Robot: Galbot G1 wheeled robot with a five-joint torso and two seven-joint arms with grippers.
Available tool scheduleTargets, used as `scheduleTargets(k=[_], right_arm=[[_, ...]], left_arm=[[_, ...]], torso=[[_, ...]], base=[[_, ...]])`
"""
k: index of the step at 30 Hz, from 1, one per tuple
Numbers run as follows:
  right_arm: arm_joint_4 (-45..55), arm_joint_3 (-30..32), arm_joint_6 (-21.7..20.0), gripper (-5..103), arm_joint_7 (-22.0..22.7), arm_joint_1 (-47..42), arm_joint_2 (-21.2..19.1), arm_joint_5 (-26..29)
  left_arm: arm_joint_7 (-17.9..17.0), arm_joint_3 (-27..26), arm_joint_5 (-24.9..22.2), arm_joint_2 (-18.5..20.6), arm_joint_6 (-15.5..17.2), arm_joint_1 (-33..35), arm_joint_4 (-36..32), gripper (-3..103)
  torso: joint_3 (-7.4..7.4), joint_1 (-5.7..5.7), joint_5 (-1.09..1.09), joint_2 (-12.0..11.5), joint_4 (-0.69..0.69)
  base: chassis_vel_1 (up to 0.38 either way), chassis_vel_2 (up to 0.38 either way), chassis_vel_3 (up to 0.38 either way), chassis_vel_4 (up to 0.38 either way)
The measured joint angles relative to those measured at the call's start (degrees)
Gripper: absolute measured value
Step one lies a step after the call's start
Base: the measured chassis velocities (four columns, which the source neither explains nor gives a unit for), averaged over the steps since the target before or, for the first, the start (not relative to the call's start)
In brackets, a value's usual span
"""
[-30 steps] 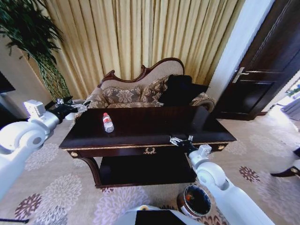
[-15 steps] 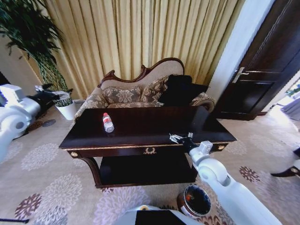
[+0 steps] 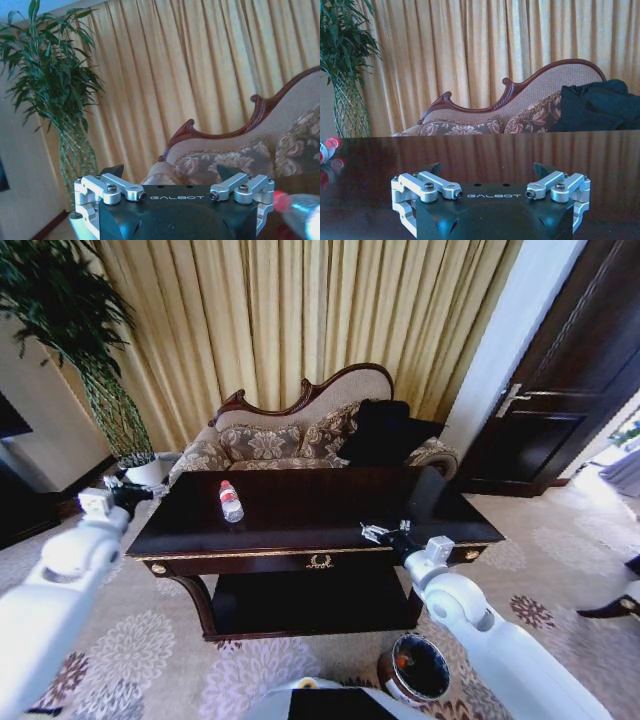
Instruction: Move to the front of the table and place the trash on the table into the trash bin.
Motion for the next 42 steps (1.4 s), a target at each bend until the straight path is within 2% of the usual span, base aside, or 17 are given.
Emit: scheduleTargets(k=[6,9,11,15,17,19,21,23,24,29,31,32,34,35,37,39,42], right_arm=[[0.0,0.2,-0.4,100,0.5,0.2,-0.8,1.3],[-0.1,0.5,-0.5,100,0.5,0.2,-1.3,1.6],[-0.6,0.5,-0.5,100,0.5,0.5,-1.6,1.8],[-1.1,-0.1,-0.5,100,0.5,1.2,-1.5,2.0],[-1.6,-0.9,-0.5,100,0.3,1.8,-1.1,2.1],[-1.7,-1.1,-0.5,100,0.3,1.9,-1.0,2.1],[-2.1,-1.5,-0.7,100,-0.1,2.2,-0.9,2.2],[-2.1,-1.5,-0.7,100,-0.1,2.3,-0.9,2.2],[-2.2,-1.5,-0.7,100,-0.2,2.3,-1.2,2.4],[-2.1,-0.9,-0.8,100,-0.3,2.0,-1.8,2.9],[-1.9,-0.2,-0.8,100,-0.3,1.3,-2.3,3.0],[-1.9,-0.2,-0.8,100,-0.3,1.3,-2.3,3.0],[-2.0,0.2,-0.7,100,-0.3,0.8,-2.6,3.0],[-2.0,0.2,-0.7,100,-0.3,0.8,-2.6,3.0],[-2.3,0.2,-0.7,100,-0.3,0.7,-2.8,3.1],[-2.8,-0.4,-0.7,100,-0.3,1.3,-2.9,3.2],[-3.1,-1.1,-0.7,100,-0.3,1.9,-2.8,3.3]], left_arm=[[0.1,0.8,2.9,-4.5,-0.2,0.1,-0.9,100],[-2.7,1.0,3.7,-6.5,3.2,0.5,-2.5,100],[-9.0,1.6,0.6,-7.7,9.9,1.1,-5.2,100],[-13.8,2.0,-2.9,-7.3,14.5,1.3,-7.5,100],[-17.3,2.7,-9.5,-5.8,16.1,0.8,-9.1,100],[-17.3,2.8,-11.1,-5.4,15.9,0.6,-9.3,100],[-11.2,3.5,-14.2,-3.6,10.2,-1.0,-8.6,100],[-10.2,3.6,-14.3,-3.4,9.3,-1.2,-8.4,100],[-5.9,5.5,-15.7,-2.1,4.8,-3.6,-6.4,100],[-7.4,11.2,-20.2,-1.5,3.0,-10.1,-2.9,100],[-12.4,15.4,-23.2,-2.4,5.5,-14.8,-2.0,100],[-12.4,15.4,-23.2,-2.4,5.5,-14.8,-2.0,100],[-20.1,17.8,-25.9,-3.8,9.5,-17.3,-2.2,100],[-20.1,17.8,-25.9,-3.8,9.5,-17.3,-2.2,100],[-28.1,19.1,-29.4,-5.0,13.3,-18.2,-3.1,100],[-32.0,19.3,-30.8,-5.2,15.1,-18.1,-3.8,100],[-33.9,19.4,-32.0,-5.2,16.0,-18.2,-3.9,100]], torso=[[0.00,0.00,0.00,0.0,0.02],[0.00,0.00,-0.01,0.0,0.02],[0.00,0.00,-0.01,0.0,0.01],[0.00,-0.01,0.00,0.0,0.02],[0.00,0.00,-0.01,0.0,0.03],[-0.01,0.00,-0.01,0.0,0.03],[0.00,0.00,-0.01,0.0,0.02],[0.00,0.00,-0.01,0.0,0.01],[0.00,0.00,-0.01,0.0,0.02],[0.00,0.00,-0.02,0.0,-0.01],[0.00,0.01,-0.02,0.0,0.00],[0.00,0.01,-0.02,0.0,0.00],[0.00,0.01,-0.02,0.0,-0.01],[0.00,0.01,-0.02,0.0,-0.01],[0.00,0.00,-0.01,0.0,0.00],[0.00,0.00,-0.01,0.0,0.03],[0.00,0.00,-0.01,0.0,0.04]], base=[[0.000,0.000,0.000,0.000],[0.000,0.000,0.000,0.000],[0.000,0.000,0.000,0.000],[0.000,0.000,0.000,0.000],[0.000,0.000,0.000,0.000],[0.000,0.000,0.000,0.000],[0.000,0.000,0.000,0.000],[0.000,0.000,0.000,0.000],[0.000,0.000,0.000,0.000],[0.000,0.000,0.000,0.000],[0.000,0.000,0.000,0.000],[0.000,0.000,0.000,0.000],[0.000,0.000,0.000,0.000],[0.000,0.000,0.000,0.000],[0.000,0.000,0.000,0.000],[0.000,0.000,0.000,0.000],[0.000,0.000,0.000,0.000]])
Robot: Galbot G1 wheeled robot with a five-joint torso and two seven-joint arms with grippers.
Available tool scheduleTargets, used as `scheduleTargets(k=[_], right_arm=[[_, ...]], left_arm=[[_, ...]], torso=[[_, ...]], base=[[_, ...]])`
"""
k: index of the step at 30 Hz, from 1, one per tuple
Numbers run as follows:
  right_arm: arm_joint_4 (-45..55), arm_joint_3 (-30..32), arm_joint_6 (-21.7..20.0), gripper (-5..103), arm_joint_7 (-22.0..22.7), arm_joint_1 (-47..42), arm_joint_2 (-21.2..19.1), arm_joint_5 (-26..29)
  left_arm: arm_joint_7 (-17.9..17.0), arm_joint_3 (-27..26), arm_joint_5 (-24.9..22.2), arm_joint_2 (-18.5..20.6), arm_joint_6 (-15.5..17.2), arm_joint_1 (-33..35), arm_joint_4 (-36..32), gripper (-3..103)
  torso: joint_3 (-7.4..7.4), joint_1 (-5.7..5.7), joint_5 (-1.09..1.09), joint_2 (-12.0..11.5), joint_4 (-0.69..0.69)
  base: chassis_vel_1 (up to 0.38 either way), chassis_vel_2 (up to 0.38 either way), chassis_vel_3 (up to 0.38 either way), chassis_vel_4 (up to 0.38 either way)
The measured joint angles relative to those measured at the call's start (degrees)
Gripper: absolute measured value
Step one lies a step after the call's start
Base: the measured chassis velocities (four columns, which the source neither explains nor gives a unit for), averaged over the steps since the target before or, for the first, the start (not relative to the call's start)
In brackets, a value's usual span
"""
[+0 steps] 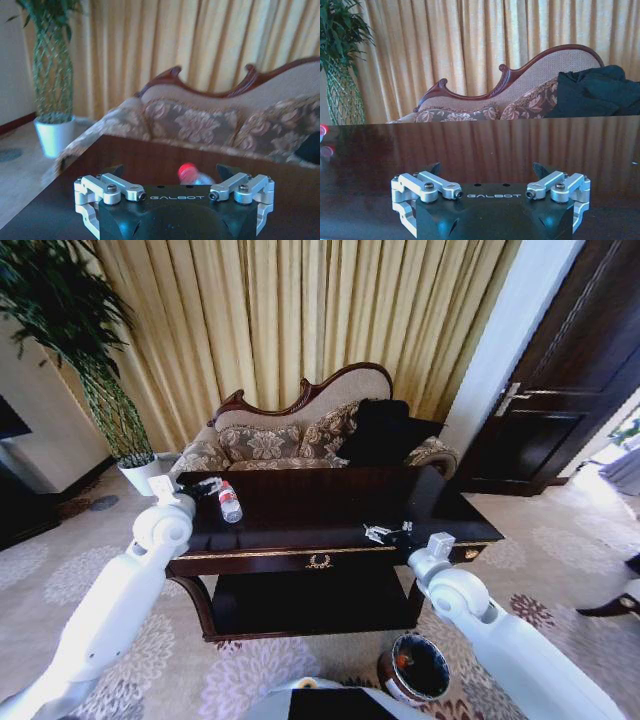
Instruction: Move to the front of the table and place the trash on the table into the trash bin.
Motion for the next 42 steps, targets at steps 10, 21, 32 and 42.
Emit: scheduleTargets(k=[10,21,32,42], right_arm=[[-0.6,-1.4,-0.5,100,0.0,1.6,-0.3,0.8],[-1.3,-0.8,-0.2,100,0.0,1.6,0.2,0.6],[-2.3,-1.5,0.0,100,-0.8,2.3,1.1,-0.2],[-2.5,-1.1,0.3,100,-1.0,2.0,1.6,-0.7]], left_arm=[[0.6,3.2,-1.1,-0.8,-3.7,-4.9,4.7,100],[-7.0,7.3,-6.7,-4.1,-1.6,-9.8,8.1,100],[-11.7,7.7,-15.4,-6.2,1.7,-11.4,9.6,100],[-20.4,10.3,-25.2,-6.4,5.1,-14.5,10.6,100]], torso=[[0.00,0.00,0.00,0.0,-0.03],[0.00,0.00,0.00,0.0,-0.03],[0.00,0.00,0.00,0.0,-0.01],[0.00,0.00,0.00,0.0,-0.03]], base=[[0.000,0.000,0.000,0.000],[0.000,0.000,0.000,0.000],[0.000,0.000,0.000,0.000],[0.000,0.000,0.000,0.000]])
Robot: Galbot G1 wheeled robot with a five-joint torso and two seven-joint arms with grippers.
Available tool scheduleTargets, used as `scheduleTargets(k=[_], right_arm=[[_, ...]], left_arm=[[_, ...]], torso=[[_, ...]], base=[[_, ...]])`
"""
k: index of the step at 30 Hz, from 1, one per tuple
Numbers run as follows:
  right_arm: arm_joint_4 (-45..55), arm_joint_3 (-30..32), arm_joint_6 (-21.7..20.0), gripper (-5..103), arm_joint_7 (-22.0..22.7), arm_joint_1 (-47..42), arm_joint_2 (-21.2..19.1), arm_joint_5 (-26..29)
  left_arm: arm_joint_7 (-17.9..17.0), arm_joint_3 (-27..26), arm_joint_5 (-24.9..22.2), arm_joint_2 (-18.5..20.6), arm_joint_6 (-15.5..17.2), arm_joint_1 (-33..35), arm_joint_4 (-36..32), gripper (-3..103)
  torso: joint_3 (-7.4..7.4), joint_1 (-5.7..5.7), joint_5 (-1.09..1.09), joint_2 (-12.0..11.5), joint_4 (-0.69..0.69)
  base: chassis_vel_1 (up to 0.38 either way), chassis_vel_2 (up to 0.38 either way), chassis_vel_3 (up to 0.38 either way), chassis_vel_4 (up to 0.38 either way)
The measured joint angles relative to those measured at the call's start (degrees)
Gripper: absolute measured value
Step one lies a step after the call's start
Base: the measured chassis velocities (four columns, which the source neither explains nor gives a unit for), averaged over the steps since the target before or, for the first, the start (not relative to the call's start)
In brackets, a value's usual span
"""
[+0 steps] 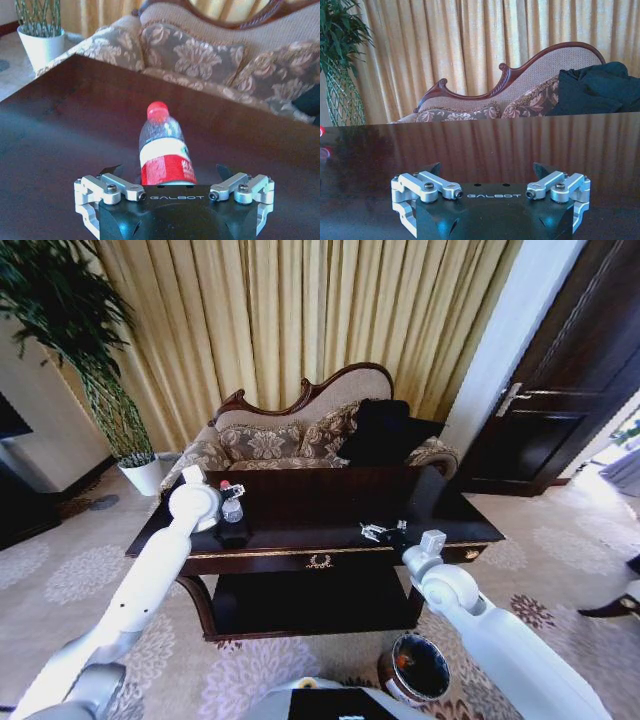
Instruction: Move to the front of the table and place the trash on the table into the trash bin.
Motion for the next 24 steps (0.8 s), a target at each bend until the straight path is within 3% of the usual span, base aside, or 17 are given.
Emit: scheduleTargets(k=[8,21,24], right_arm=[[-0.2,-0.1,0.1,100,-0.1,-0.3,1.1,-0.9],[-0.3,0.0,0.6,100,0.2,-0.9,1.8,-1.4],[-0.3,0.1,0.6,100,0.3,-0.9,1.8,-1.4]], left_arm=[[-3.9,2.0,-2.3,0.7,0.6,-1.1,0.4,100],[-4.1,2.5,-2.4,1.4,0.7,-0.3,0.9,102],[-4.0,2.4,-2.4,1.4,0.7,0.0,0.8,98]], torso=[[0.00,-0.01,0.00,0.0,0.00],[0.00,0.00,0.00,0.0,0.00],[0.00,0.00,0.00,0.0,0.00]], base=[[0.000,0.000,0.000,0.000],[0.000,0.000,0.000,0.000],[0.000,0.000,0.000,0.000]])
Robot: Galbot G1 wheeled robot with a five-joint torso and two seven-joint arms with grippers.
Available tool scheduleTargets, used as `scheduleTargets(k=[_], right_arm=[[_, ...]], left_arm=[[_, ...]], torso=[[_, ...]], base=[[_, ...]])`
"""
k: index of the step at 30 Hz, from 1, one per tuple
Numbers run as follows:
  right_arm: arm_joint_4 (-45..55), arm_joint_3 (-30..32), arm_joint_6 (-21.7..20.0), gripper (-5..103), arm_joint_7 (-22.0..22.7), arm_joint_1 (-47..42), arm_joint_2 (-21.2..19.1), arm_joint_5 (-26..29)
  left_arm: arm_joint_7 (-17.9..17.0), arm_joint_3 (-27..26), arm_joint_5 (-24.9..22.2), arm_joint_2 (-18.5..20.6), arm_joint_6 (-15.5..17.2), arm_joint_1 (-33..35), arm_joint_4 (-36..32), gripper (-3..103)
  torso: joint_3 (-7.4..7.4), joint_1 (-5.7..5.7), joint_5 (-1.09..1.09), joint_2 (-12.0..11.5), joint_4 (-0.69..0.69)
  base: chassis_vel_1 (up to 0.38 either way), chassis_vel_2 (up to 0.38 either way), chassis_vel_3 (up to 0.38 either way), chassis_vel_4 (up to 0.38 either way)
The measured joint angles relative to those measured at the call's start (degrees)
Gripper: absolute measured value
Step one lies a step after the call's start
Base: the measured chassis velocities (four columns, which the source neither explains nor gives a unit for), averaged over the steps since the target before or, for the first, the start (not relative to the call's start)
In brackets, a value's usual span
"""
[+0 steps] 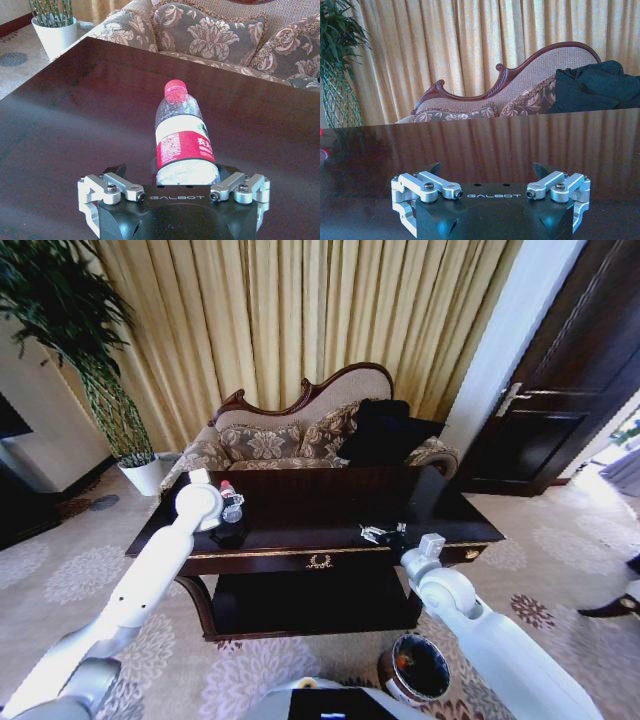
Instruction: Move to the front of the table and place the trash on the table into the trash bin.
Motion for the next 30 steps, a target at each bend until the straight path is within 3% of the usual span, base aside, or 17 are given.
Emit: scheduleTargets(k=[1,3,5,6,9,11,12,18,20,21,23,24,26,27,28,29,30], right_arm=[[0.0,0.0,0.0,100,0.0,0.0,0.1,0.0],[0.0,0.0,0.0,100,0.0,0.0,0.2,0.0],[-0.1,0.0,0.0,100,0.0,-0.1,0.4,0.0],[-0.1,0.0,0.0,100,0.0,-0.1,0.4,0.0],[-0.4,-0.1,0.0,100,0.0,0.0,0.9,-0.2],[-0.6,-0.2,0.0,100,0.0,0.0,1.0,-0.2],[-0.7,-0.3,0.0,100,0.0,0.0,1.3,-0.5],[-0.9,-0.5,-0.4,100,0.0,0.1,1.8,-0.8],[-1.0,-0.5,-0.4,100,0.0,0.2,1.8,-0.8],[-1.0,-0.5,-0.4,100,0.1,0.4,1.9,-0.8],[-1.1,-0.5,-0.4,100,0.5,0.8,2.1,-0.6],[-1.1,-0.5,-0.4,100,0.5,0.8,2.1,-0.6],[-1.0,-0.4,-0.4,100,0.7,0.9,2.0,-0.3],[-0.9,-0.4,-0.4,100,0.8,0.9,1.8,-0.3],[-0.9,-0.4,-0.4,100,0.8,0.9,1.8,-0.3],[-0.8,-0.3,-0.4,100,0.8,0.8,1.7,-0.2],[-0.7,-0.2,-0.4,100,0.9,0.7,1.6,-0.2]], left_arm=[[0.1,0.0,0.0,0.1,0.1,0.1,0.0,92],[0.1,0.0,0.1,0.1,0.1,0.2,0.0,92],[0.3,-0.2,0.2,0.3,0.1,0.2,0.0,76],[0.3,-0.2,0.2,0.3,0.1,0.2,0.0,76],[0.9,-0.4,0.6,0.6,0.1,0.2,-0.1,60],[1.1,-0.4,0.9,0.6,0.1,0.3,-0.2,60],[1.4,-0.5,1.4,0.7,0.1,0.4,-0.2,52],[3.2,-0.7,3.8,1.0,0.1,0.7,-0.1,38],[3.8,-0.7,4.9,1.2,0.1,0.7,-0.1,38],[6.5,-0.6,8.6,1.5,0.1,1.0,-0.2,34],[16.2,-0.6,19.8,2.4,-0.5,2.2,-0.6,32],[16.2,-0.6,19.8,2.4,-0.5,2.2,-0.6,32],[30.7,-2.0,35.7,4.1,-3.9,5.2,-2.0,32],[35.4,-2.8,40.0,4.6,-5.5,6.4,-2.5,32],[35.4,-2.8,40.0,4.6,-5.5,6.4,-2.5,32],[41.1,-3.9,45.0,5.4,-7.7,8.0,-3.1,32],[50.8,-6.0,52.6,7.0,-12.6,11.1,-3.9,32]], torso=[[0.00,0.00,0.00,0.0,0.00],[0.00,0.00,-0.01,0.0,0.00],[0.00,0.00,0.00,0.0,0.00],[0.00,0.00,0.00,0.0,0.00],[0.00,0.00,0.00,0.0,0.00],[-0.01,0.00,0.00,0.0,0.00],[-0.01,0.00,0.00,0.0,0.00],[0.00,0.00,0.00,0.0,0.00],[0.00,0.00,-0.01,0.0,0.00],[0.00,0.00,-0.01,0.0,0.00],[0.00,0.00,-0.01,0.0,0.00],[0.00,0.00,-0.01,0.0,0.00],[0.00,0.00,0.00,0.0,0.00],[0.00,0.00,0.00,0.0,0.00],[0.00,0.00,0.00,0.0,0.00],[0.00,0.00,-0.01,0.0,0.00],[0.00,0.00,0.00,0.0,-0.01]], base=[[0.000,0.000,0.000,0.000],[0.000,0.000,0.000,0.000],[0.000,0.000,0.000,0.000],[0.000,0.000,0.000,0.000],[0.000,0.000,0.000,0.000],[0.000,0.000,0.000,0.000],[0.000,0.000,0.000,0.000],[0.000,0.000,0.000,0.000],[0.000,0.000,0.000,0.000],[0.000,0.000,0.000,0.000],[0.000,0.000,0.000,0.000],[0.000,0.000,0.000,0.000],[0.000,0.000,0.000,0.000],[0.000,0.000,0.000,0.000],[0.000,0.000,0.000,0.000],[0.000,0.000,0.000,0.000],[0.000,0.000,0.000,0.000]])
